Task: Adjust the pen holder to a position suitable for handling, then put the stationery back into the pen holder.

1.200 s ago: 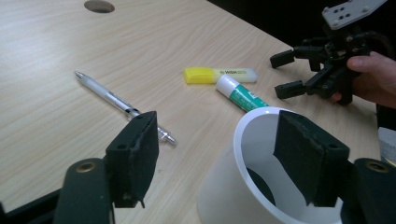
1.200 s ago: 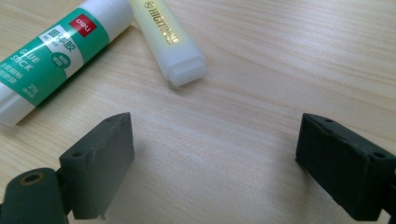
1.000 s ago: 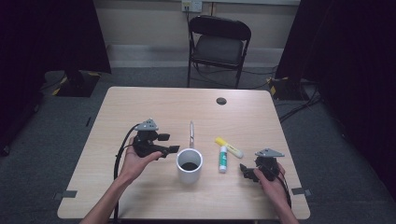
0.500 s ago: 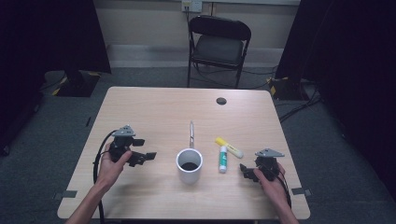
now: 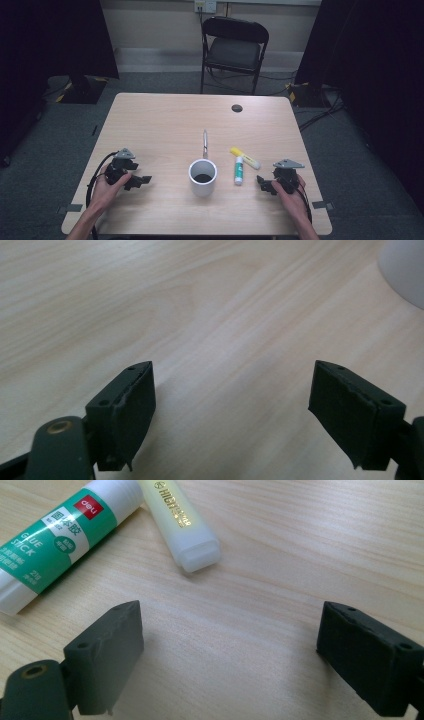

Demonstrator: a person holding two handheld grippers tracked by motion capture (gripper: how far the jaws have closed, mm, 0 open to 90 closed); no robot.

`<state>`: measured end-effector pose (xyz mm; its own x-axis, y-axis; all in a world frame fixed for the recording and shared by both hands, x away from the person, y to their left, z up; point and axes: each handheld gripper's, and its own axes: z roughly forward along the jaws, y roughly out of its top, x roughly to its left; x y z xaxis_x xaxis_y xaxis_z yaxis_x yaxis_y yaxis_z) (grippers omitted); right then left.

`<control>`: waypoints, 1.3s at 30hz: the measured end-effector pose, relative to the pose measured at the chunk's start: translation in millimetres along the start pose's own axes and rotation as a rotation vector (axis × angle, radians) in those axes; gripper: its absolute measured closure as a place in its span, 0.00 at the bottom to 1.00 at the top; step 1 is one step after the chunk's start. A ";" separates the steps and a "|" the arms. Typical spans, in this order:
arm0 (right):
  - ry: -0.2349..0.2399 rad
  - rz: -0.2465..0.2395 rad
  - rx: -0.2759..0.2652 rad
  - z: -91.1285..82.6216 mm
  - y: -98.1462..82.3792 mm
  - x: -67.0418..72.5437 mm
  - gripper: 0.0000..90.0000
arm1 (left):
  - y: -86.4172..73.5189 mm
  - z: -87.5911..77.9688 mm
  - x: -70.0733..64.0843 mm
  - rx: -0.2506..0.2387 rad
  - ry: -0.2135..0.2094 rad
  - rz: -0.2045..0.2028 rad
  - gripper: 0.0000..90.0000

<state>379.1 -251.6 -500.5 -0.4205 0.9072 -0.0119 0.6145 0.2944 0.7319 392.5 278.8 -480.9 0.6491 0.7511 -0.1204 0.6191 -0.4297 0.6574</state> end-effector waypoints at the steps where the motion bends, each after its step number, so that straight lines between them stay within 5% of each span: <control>1: 0.000 0.000 0.000 0.0 0.0 0.0 0.12 | 0.0 0.5 -0.6 0.008 0.013 0.014 0.21; 9: 0.003 -0.005 -0.002 -1.1 -0.1 0.6 0.17 | -5.9 10.7 -3.3 -0.033 0.068 0.009 0.20; 10: 0.009 -0.004 -0.003 -2.2 0.3 1.3 0.19 | -6.2 12.2 -4.9 -0.032 0.085 0.042 0.19; 14: 0.029 -0.004 -0.030 -7.0 2.2 3.7 0.20 | -7.3 16.3 -7.7 -0.046 0.102 0.060 0.15; 20: 0.062 -0.028 -0.063 -13.6 8.8 11.9 0.25 | -13.2 18.8 -9.1 -0.101 0.107 0.055 0.11; 25: 0.136 -0.018 -0.114 -21.1 16.3 18.4 0.29 | -13.0 18.6 -8.8 -0.099 0.112 0.062 0.11; 30: 0.186 -0.060 -0.135 -25.2 24.1 29.7 0.28 | -12.7 18.9 -8.4 -0.097 0.106 0.061 0.10; 33: 0.196 -0.067 -0.162 -27.2 32.3 34.2 0.37 | -12.4 19.2 -8.4 -0.095 0.101 0.062 0.10; 39: 0.248 -0.067 -0.116 -21.6 53.6 37.7 0.48 | -12.5 19.0 -7.9 -0.092 0.098 0.068 0.09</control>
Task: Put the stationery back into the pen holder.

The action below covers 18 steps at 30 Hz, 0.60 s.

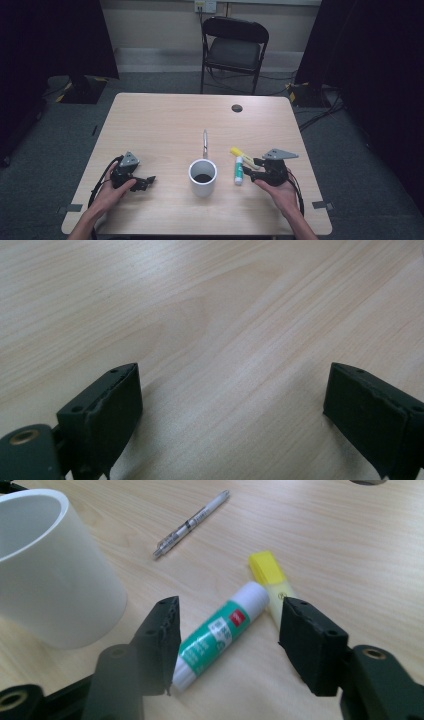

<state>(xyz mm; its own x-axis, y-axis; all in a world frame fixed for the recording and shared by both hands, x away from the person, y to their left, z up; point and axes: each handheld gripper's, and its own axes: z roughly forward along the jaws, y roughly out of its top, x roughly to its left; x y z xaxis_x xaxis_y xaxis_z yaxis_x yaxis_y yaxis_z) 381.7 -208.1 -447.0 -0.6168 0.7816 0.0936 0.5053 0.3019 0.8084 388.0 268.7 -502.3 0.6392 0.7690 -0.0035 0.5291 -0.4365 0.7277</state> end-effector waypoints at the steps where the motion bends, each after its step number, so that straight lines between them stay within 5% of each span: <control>1: -0.003 -0.008 0.005 3.6 3.1 -0.1 0.49 | 0.0 0.0 0.0 0.000 0.000 0.000 0.09; 6: 0.030 -0.025 0.081 29.9 9.9 -5.8 0.52 | 0.5 1.2 -0.2 0.004 -0.013 0.006 0.06; 18: 0.043 -0.014 0.097 47.1 3.4 -5.7 0.56 | 0.8 1.5 0.0 0.004 -0.013 0.009 0.06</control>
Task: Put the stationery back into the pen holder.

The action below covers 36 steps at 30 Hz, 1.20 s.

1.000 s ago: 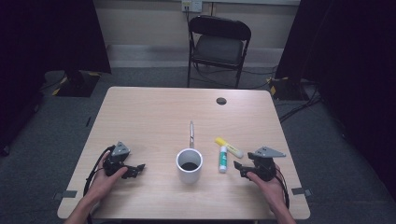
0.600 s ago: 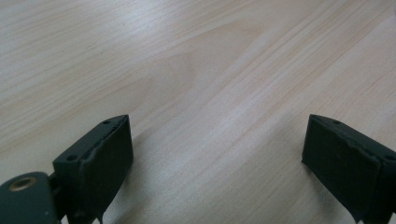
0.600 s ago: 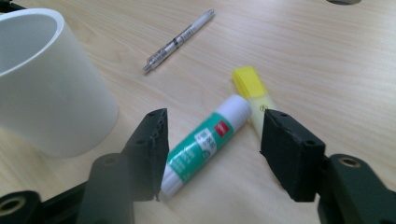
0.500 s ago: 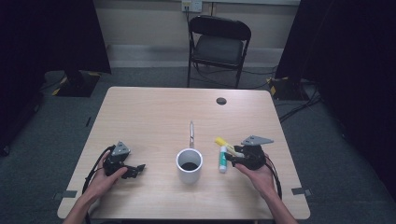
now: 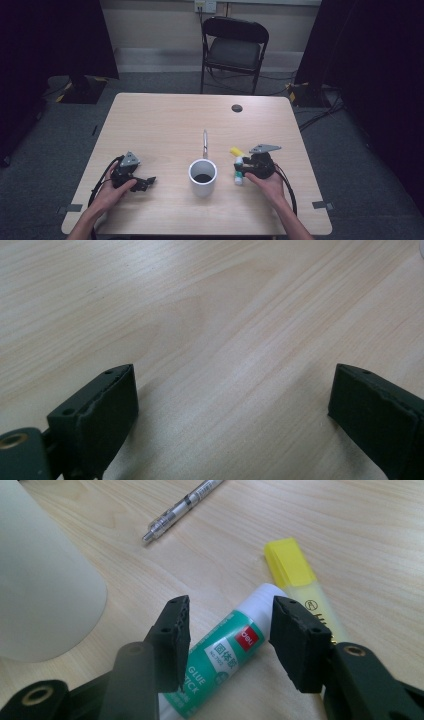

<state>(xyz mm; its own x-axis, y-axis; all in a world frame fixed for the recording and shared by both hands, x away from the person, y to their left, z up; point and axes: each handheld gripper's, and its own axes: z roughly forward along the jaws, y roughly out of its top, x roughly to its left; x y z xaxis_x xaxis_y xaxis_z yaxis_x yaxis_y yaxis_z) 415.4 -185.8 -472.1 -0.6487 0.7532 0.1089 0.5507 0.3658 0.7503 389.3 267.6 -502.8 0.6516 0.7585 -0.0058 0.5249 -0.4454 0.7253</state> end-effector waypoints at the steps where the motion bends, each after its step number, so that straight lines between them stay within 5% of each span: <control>1: 0.001 0.001 0.003 0.5 -0.2 -0.1 0.56 | 0.2 0.1 0.3 0.002 -0.001 0.004 0.06; 24: -0.016 -0.014 0.072 9.3 -4.9 3.8 0.69 | 0.8 1.0 0.3 0.005 -0.001 0.005 0.04; 36: 0.016 -0.061 0.113 0.2 -8.5 11.3 0.73 | 0.8 1.0 0.3 0.005 -0.001 0.005 0.04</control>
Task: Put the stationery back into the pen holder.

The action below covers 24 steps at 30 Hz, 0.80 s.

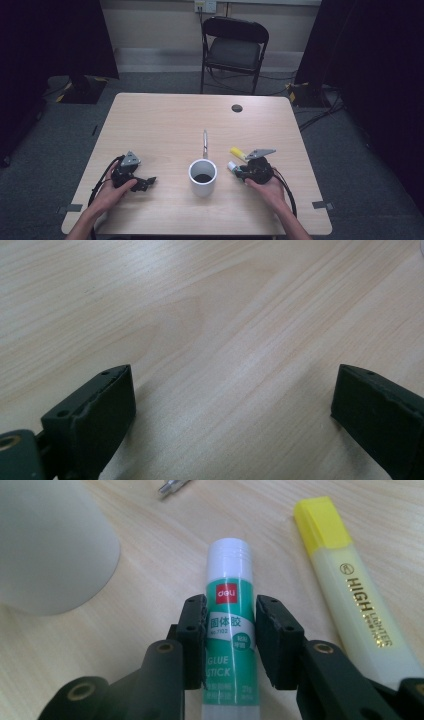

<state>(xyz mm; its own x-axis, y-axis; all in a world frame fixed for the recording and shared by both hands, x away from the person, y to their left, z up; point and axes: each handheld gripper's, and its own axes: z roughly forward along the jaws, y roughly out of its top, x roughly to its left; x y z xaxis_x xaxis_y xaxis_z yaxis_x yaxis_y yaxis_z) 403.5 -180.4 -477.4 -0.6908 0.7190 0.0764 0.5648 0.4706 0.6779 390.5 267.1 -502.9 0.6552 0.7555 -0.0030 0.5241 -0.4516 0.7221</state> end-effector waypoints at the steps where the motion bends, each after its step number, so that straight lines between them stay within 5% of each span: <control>1: 0.005 -0.001 0.002 -1.4 -1.4 1.2 0.73 | 0.0 0.0 0.0 0.000 0.000 0.000 0.04; 16: 0.031 -0.007 0.020 10.7 3.0 4.2 0.65 | 0.8 0.9 0.0 0.005 -0.002 0.000 0.03; 24: 0.017 -0.056 0.012 21.7 9.4 12.9 0.62 | 0.8 1.1 -0.2 0.005 0.000 -0.001 0.02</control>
<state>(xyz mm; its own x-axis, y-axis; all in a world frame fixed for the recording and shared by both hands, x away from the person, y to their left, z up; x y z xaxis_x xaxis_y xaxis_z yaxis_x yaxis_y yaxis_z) 409.7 -155.6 -485.9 -0.7294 0.6822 0.0512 0.5300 0.5161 0.6729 391.4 266.0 -503.1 0.6546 0.7560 -0.0044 0.5278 -0.4528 0.7186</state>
